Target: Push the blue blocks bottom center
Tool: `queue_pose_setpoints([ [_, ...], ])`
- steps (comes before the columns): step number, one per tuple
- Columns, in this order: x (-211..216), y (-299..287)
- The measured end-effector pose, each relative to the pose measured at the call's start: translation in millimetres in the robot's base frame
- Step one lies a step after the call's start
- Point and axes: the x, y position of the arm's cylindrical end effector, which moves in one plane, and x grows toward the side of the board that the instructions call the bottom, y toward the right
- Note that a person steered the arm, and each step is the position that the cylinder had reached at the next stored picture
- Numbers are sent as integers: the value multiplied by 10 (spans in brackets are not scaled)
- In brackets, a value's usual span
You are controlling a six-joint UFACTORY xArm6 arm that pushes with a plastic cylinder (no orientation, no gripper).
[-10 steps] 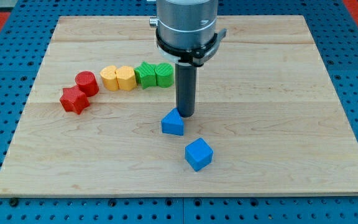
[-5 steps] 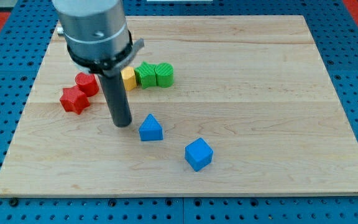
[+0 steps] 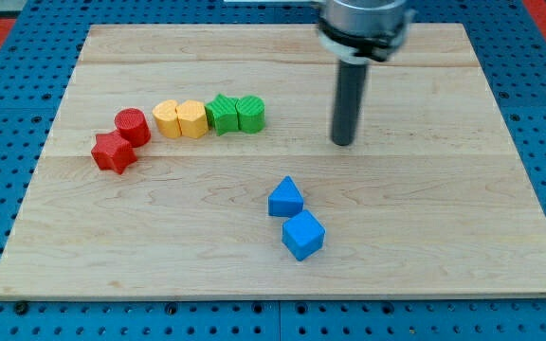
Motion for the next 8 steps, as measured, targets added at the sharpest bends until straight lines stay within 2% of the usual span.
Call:
queue_pose_setpoints([
  [2, 597, 1143],
  [3, 1051, 1164],
  [4, 1521, 720],
  [5, 1655, -4],
  [6, 1483, -318],
  [8, 1474, -731],
])
